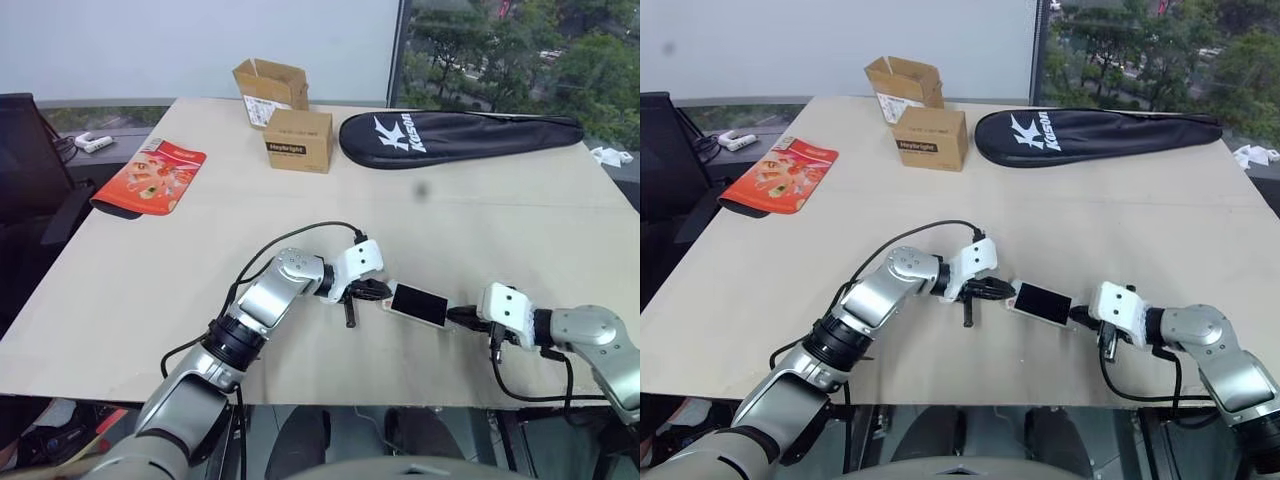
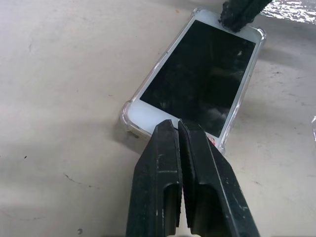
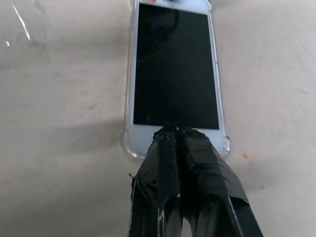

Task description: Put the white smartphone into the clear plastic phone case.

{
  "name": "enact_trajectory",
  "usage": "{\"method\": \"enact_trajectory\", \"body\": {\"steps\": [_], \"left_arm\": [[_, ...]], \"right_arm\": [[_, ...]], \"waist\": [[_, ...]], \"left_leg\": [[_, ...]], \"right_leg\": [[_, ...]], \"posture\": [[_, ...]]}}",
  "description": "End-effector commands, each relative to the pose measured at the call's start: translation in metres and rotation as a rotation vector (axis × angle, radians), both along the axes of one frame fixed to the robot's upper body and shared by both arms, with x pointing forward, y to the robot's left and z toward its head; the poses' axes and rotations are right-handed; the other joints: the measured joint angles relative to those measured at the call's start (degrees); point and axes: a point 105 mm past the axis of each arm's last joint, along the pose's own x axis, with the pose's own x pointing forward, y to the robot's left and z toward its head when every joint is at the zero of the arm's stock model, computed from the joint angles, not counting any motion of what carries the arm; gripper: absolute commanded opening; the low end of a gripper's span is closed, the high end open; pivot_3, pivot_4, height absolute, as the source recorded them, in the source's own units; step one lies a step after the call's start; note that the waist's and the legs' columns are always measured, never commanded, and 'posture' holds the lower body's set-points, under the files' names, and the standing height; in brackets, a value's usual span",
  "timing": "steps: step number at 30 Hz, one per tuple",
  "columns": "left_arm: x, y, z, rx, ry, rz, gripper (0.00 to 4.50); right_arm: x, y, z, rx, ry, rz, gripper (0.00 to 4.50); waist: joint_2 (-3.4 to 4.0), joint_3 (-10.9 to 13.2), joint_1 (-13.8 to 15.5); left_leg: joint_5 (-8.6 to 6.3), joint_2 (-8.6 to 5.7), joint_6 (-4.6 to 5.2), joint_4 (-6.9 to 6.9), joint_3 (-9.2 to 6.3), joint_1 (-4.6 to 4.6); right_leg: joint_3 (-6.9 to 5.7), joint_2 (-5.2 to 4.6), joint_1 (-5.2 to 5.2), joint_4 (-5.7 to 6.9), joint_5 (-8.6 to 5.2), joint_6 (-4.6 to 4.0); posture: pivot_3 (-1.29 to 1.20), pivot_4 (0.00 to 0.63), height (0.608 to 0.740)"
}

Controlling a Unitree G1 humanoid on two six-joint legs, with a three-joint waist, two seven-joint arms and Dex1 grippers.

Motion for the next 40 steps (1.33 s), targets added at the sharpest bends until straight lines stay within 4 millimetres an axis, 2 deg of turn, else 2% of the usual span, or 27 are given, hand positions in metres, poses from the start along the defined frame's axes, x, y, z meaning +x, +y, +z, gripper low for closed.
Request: {"method": "enact_trajectory", "body": {"steps": [1,10,12,14,16,19,21,22,25,26,27,29,30,33,36,40], "left_arm": [[0.0,0.004,-0.012,0.044,0.02,0.019,0.15],[0.001,0.002,-0.012,0.037,0.013,0.018,0.15],[0.001,0.001,-0.01,0.021,0.008,0.018,0.15],[-0.003,-0.003,0.001,-0.052,-0.008,-0.009,0.15],[-0.006,-0.004,0.013,-0.119,-0.009,-0.024,0.15],[-0.012,0.012,0.041,-0.256,-0.032,-0.01,0.0],[-0.015,0.024,0.049,-0.278,-0.069,-0.001,0.0],[-0.015,0.031,0.052,-0.281,-0.084,0.016,0.38],[-0.013,0.067,0.057,-0.287,-0.118,0.102,1.04],[-0.012,0.08,0.059,-0.294,-0.124,0.14,1.59],[-0.011,0.091,0.06,-0.299,-0.131,0.166,1.89],[-0.011,0.109,0.063,-0.306,-0.151,0.214,2.7],[-0.011,0.118,0.064,-0.311,-0.158,0.237,3.27],[-0.014,0.143,0.061,-0.28,-0.195,0.304,4.41],[-0.022,0.158,0.059,-0.261,-0.198,0.336,4.41],[-0.029,0.165,0.057,-0.248,-0.203,0.361,4.41]], "right_arm": [[-0.03,-0.023,-0.06,-0.133,0.252,-0.059,0.0],[-0.016,-0.016,-0.05,-0.001,0.268,-0.172,0.0],[-0.013,-0.009,-0.04,0.095,0.273,-0.189,0.0],[-0.011,0.0,-0.022,0.214,0.252,-0.154,0.0],[-0.011,0.003,-0.008,0.292,0.222,-0.123,0.0],[-0.006,0.001,0.016,0.391,0.132,-0.115,0.9],[-0.006,-0.002,0.025,0.425,0.102,-0.11,1.83],[-0.007,-0.005,0.028,0.436,0.094,-0.107,2.57],[-0.006,-0.026,0.04,0.468,0.055,-0.121,3.56],[-0.004,-0.034,0.045,0.484,0.042,-0.135,4.11],[-0.003,-0.042,0.048,0.497,0.034,-0.147,4.42],[-0.002,-0.057,0.051,0.484,0.022,-0.152,4.5],[-0.002,-0.063,0.052,0.472,0.023,-0.147,4.5],[0.006,-0.087,0.062,0.465,-0.003,-0.16,4.5],[0.017,-0.107,0.072,0.438,-0.032,-0.16,4.5],[0.029,-0.119,0.079,0.413,-0.04,-0.153,4.5]], "waist": [[-0.07,-0.1,0.0],[-0.13,-0.1,-0.1],[-0.08,-0.1,-0.2],[-0.01,0.0,-0.2],[0.47,0.4,-0.3],[0.9,0.9,-0.3],[1.28,1.2,-0.3],[1.34,1.2,-0.2],[1.58,1.5,0.0],[1.61,1.6,0.0],[1.66,1.7,-0.1],[1.67,2.0,-0.1],[1.66,2.1,-0.1],[1.67,2.2,-0.1],[1.75,2.3,-0.4],[1.73,2.3,-0.3]], "left_leg": [[0.0,0.0,0.0,-0.04,0.0,0.0],[-0.01,0.02,0.0,-0.17,-0.04,0.07],[-0.01,0.02,-0.01,-0.19,-0.06,0.04],[-0.01,0.03,-0.01,-0.22,-0.09,0.01],[-0.01,0.02,0.0,-0.25,-0.08,-0.07],[-0.01,-0.04,0.03,-0.51,0.02,-0.33],[0.0,-0.06,0.04,-0.56,0.01,-0.85],[0.01,-0.11,0.04,-0.53,0.03,-1.15],[0.0,-0.17,0.05,-0.53,0.12,-1.21],[0.0,-0.17,0.05,-0.54,0.17,-1.22],[0.0,-0.17,0.05,-0.54,0.18,-1.22],[0.0,-0.18,0.06,-0.54,0.26,-1.22],[0.0,-0.18,0.05,-0.51,0.28,-1.22],[0.0,-0.18,0.06,-0.44,0.36,-1.22],[0.0,-0.18,0.05,-0.38,0.54,-1.16],[0.0,-0.15,0.06,-0.38,0.53,-1.16]], "right_leg": [[0.0,0.0,0.0,-0.04,0.0,0.0],[-0.13,-0.15,0.2,-0.33,0.0,0.0],[-0.17,-0.24,0.2,-0.4,0.0,0.0],[-0.21,-0.32,0.21,-0.49,0.01,0.0],[-0.22,-0.39,0.2,-0.58,0.01,0.01],[-0.19,-0.22,-0.19,-0.58,0.02,0.03],[-0.21,-0.04,-0.73,-0.48,0.22,-0.15],[-0.22,0.05,-1.01,-0.43,0.32,-0.01],[-0.25,0.06,-1.06,-0.42,0.32,0.0],[-0.24,0.06,-1.06,-0.43,0.31,-0.01],[-0.23,0.06,-1.06,-0.43,0.3,-0.01],[-0.19,0.05,-1.07,-0.45,0.24,-0.12],[-0.19,0.05,-1.07,-0.45,0.18,-0.22],[-0.16,0.04,-1.06,-0.45,0.16,-0.17],[0.01,0.03,-1.07,-0.44,0.19,-0.19],[-0.02,0.04,-1.07,-0.41,0.2,-0.22]], "posture": [[0.0,0.15,0.74],[0.0,0.15,0.74],[0.0,0.15,0.74],[0.0,0.15,0.74],[0.0,0.15,0.74],[0.0,0.15,0.74],[0.0,0.15,0.74],[0.0,0.15,0.74],[0.0,0.15,0.74],[0.0,0.15,0.74],[0.0,0.15,0.74],[0.0,0.15,0.74],[0.0,0.15,0.74],[0.0,0.15,0.74],[0.0,0.15,0.74],[0.0,0.15,0.74]]}}
